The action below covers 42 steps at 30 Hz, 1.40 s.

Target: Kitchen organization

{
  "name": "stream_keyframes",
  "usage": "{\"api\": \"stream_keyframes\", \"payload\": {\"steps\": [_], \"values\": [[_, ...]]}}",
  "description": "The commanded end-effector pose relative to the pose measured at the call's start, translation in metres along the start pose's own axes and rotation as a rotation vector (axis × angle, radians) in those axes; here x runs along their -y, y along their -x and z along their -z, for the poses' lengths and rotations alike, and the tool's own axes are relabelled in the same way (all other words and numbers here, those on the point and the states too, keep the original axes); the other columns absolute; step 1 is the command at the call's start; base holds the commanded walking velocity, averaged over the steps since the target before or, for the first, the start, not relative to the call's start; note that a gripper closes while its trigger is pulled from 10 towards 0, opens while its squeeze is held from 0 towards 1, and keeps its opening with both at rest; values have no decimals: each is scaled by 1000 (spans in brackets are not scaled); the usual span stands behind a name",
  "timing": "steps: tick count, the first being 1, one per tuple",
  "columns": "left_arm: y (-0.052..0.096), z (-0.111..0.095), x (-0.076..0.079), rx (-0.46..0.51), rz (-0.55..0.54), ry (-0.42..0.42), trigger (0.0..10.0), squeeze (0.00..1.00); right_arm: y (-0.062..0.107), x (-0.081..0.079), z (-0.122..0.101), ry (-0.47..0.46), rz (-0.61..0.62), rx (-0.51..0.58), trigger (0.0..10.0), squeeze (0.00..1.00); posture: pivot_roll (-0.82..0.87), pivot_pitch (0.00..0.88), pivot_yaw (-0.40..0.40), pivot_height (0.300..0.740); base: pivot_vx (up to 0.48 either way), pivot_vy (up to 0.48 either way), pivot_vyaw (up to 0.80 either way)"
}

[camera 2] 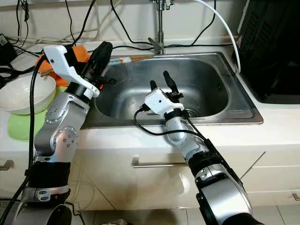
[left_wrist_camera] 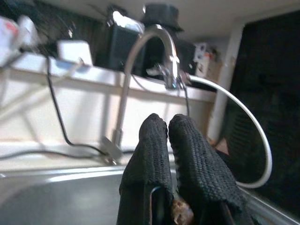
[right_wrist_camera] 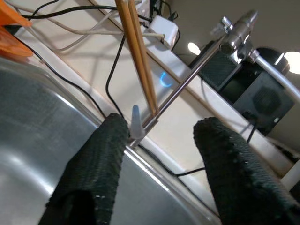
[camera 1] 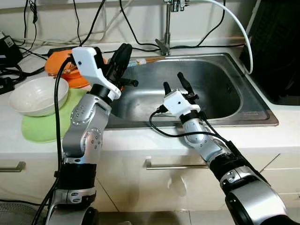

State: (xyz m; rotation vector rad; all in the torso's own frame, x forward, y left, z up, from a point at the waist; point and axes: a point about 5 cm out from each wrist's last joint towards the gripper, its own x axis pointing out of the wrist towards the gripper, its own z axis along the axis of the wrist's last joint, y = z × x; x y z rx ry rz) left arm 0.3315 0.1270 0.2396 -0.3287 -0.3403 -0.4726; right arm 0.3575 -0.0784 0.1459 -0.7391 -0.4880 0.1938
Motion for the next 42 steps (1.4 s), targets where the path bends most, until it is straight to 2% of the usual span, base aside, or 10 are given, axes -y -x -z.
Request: {"api": "stream_keyframes", "payload": {"steps": [1, 2, 3, 16, 34, 35, 36, 37, 38, 42], "values": [[2, -2, 2, -9, 33, 15, 10000, 0, 7, -6, 8, 52, -30, -31, 10000, 1000, 169, 0, 105, 740, 0, 0, 0], [2, -2, 3, -13, 39, 20, 10000, 0, 7, -6, 7, 62, -29, -29, 10000, 922, 169, 0, 105, 740, 0, 0, 0], [2, -2, 4, -17, 44, 21, 10000, 0, 7, -6, 7, 66, -30, -31, 10000, 0, 169, 0, 104, 740, 0, 0, 0], [8, 14, 9, -148, 94, 20, 10000, 0, 5, -11, 3, 85, -29, -21, 10000, 0, 171, 0, 107, 740, 0, 0, 0], [13, 22, 19, -213, 166, 29, 10000, 0, 5, -14, 1, 74, -32, -23, 10000, 0, 173, 0, 111, 740, 0, 0, 0], [13, 22, 19, -214, 163, 29, 10000, 0, 4, -14, 1, 73, -31, -23, 3569, 0, 174, 0, 111, 740, 0, 0, 0], [13, 22, 19, -214, 163, 29, 10000, 0, 4, -14, 1, 73, -31, -23, 3569, 0, 174, 0, 111, 740, 0, 0, 0], [13, 22, 18, -215, 161, 29, 10000, 0, 4, -14, 1, 71, -31, -22, 784, 0, 174, 1, 111, 740, 0, 0, 0], [14, 22, 19, -217, 160, 30, 10000, 0, 4, -14, 1, 70, -32, -22, 0, 0, 175, 2, 111, 740, 0, 0, 0], [14, 23, 20, -223, 162, 33, 10000, 0, 5, -15, 0, 66, -35, -22, 0, 0, 178, 6, 112, 740, 0, 0, 0]]}}
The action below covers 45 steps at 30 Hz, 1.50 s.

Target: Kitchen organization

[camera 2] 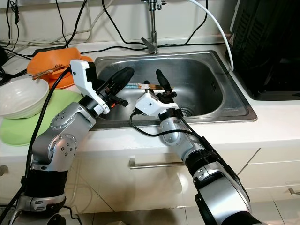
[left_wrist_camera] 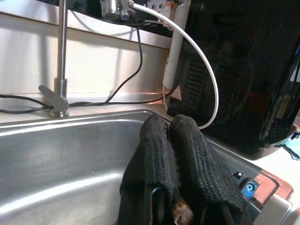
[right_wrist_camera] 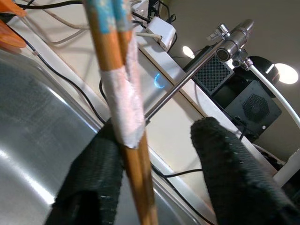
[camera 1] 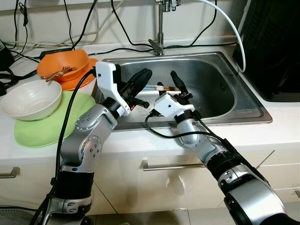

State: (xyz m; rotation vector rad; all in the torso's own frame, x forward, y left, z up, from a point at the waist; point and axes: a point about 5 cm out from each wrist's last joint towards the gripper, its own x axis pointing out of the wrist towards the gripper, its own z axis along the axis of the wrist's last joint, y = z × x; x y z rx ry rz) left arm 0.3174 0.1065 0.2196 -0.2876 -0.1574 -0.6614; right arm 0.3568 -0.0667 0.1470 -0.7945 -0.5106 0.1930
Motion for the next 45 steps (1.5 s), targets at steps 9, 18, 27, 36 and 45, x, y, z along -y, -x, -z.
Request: {"api": "stream_keyframes", "payload": {"steps": [9, 18, 27, 36, 45], "values": [[2, 2, 0, -24, -13, -25, 10000, 0, 8, -8, 7, 6, -29, -42, 0, 0, 179, 8, 116, 740, 0, 0, 0], [2, 2, -4, -20, -46, -24, 10000, 0, 8, -8, 7, 4, -24, -40, 0, 0, 179, 13, 117, 740, 0, 0, 0], [1, 1, -7, -12, -75, -25, 10000, 0, 8, -8, 7, -11, -22, -45, 0, 0, 181, 16, 118, 740, 0, 0, 0], [2, 2, -11, -8, -95, -6, 10000, 1000, 8, -9, 7, -20, -24, -48, 0, 0, 184, 20, 118, 740, 0, 0, 0], [5, -6, -10, 42, -75, 24, 10000, 1000, 8, -8, 14, -16, -28, -106, 0, 0, 194, 24, 114, 740, 0, 0, 0]]}}
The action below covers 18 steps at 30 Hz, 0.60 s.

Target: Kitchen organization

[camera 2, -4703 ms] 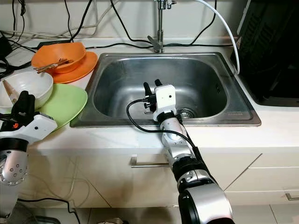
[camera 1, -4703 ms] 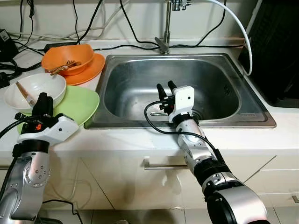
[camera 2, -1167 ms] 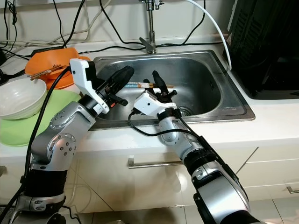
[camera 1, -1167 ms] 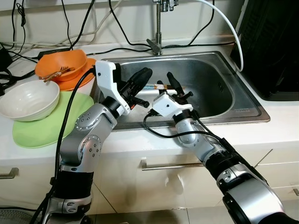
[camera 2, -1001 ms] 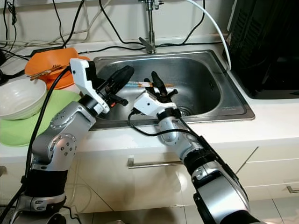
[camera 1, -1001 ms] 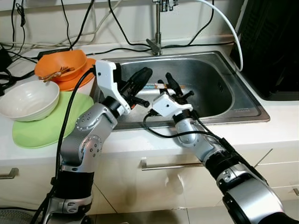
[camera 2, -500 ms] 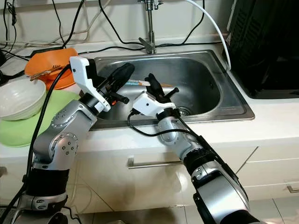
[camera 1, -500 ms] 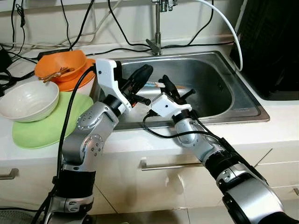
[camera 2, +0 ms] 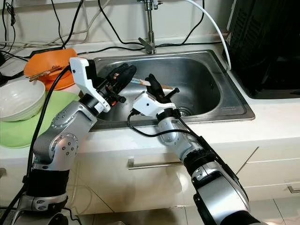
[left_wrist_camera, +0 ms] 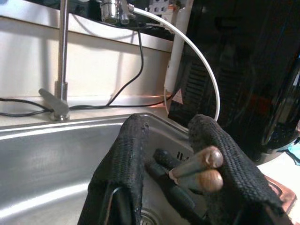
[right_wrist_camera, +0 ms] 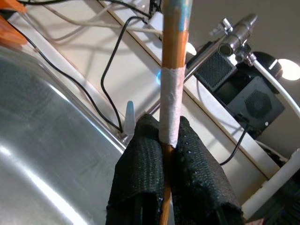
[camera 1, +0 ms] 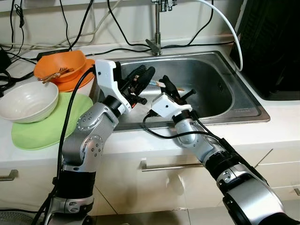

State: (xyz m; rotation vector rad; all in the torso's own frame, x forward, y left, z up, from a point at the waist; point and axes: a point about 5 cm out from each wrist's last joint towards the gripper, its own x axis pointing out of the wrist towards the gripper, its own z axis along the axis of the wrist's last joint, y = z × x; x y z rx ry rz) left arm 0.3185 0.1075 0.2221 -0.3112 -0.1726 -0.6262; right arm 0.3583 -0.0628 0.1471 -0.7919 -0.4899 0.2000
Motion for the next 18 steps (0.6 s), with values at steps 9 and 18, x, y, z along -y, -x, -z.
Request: {"api": "stream_keyframes", "payload": {"steps": [9, 18], "values": [[10, -7, -7, 42, -13, 28, 10000, 1000, 7, 1, 24, -8, 4, -172, 0, 0, 197, 29, 110, 740, 0, 0, 0], [16, -9, -3, 56, 19, 49, 10000, 0, -3, 14, 35, -40, 15, -293, 10000, 0, 202, 28, 97, 740, 0, 0, 0]]}}
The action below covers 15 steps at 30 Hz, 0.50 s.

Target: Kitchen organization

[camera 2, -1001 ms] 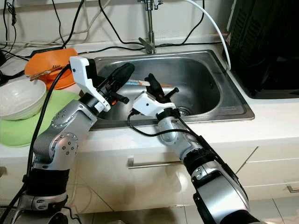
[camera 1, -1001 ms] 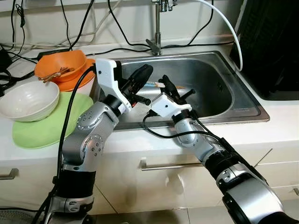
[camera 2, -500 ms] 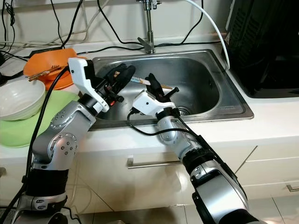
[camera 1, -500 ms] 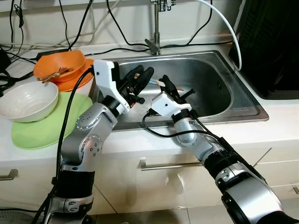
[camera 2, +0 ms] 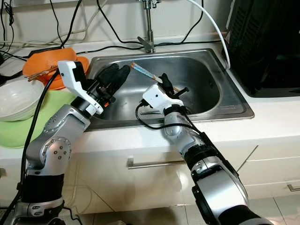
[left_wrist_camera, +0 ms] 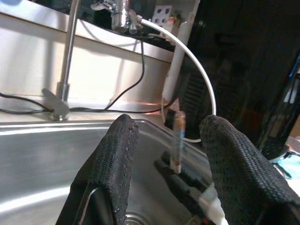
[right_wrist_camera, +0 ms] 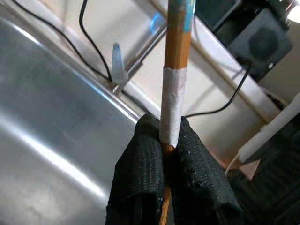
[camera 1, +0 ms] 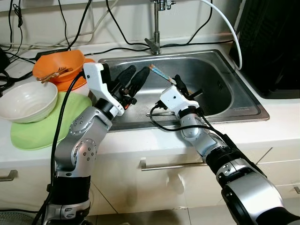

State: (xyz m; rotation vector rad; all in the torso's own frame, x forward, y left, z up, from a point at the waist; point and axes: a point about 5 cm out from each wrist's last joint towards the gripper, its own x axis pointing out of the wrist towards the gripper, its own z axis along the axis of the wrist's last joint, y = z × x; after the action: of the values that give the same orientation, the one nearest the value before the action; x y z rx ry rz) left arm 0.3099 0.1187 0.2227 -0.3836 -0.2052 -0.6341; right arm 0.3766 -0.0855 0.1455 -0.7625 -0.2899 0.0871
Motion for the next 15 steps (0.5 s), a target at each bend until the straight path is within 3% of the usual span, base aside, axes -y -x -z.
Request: {"api": "stream_keyframes", "payload": {"steps": [1, 11, 15], "values": [[3, -4, 0, 4, 10, -10, 10000, 0, 2, 0, 11, -4, -18, -72, 10000, 0, 202, 28, 97, 740, 0, 0, 0], [14, 0, -12, -23, -79, -64, 10000, 0, 0, -1, 24, -144, -72, -241, 10000, 0, 213, 27, 87, 740, 0, 0, 0], [16, 3, -15, -35, -111, -76, 10000, 0, 1, -3, 25, -179, -91, -259, 10000, 0, 214, 26, 85, 740, 0, 0, 0]]}}
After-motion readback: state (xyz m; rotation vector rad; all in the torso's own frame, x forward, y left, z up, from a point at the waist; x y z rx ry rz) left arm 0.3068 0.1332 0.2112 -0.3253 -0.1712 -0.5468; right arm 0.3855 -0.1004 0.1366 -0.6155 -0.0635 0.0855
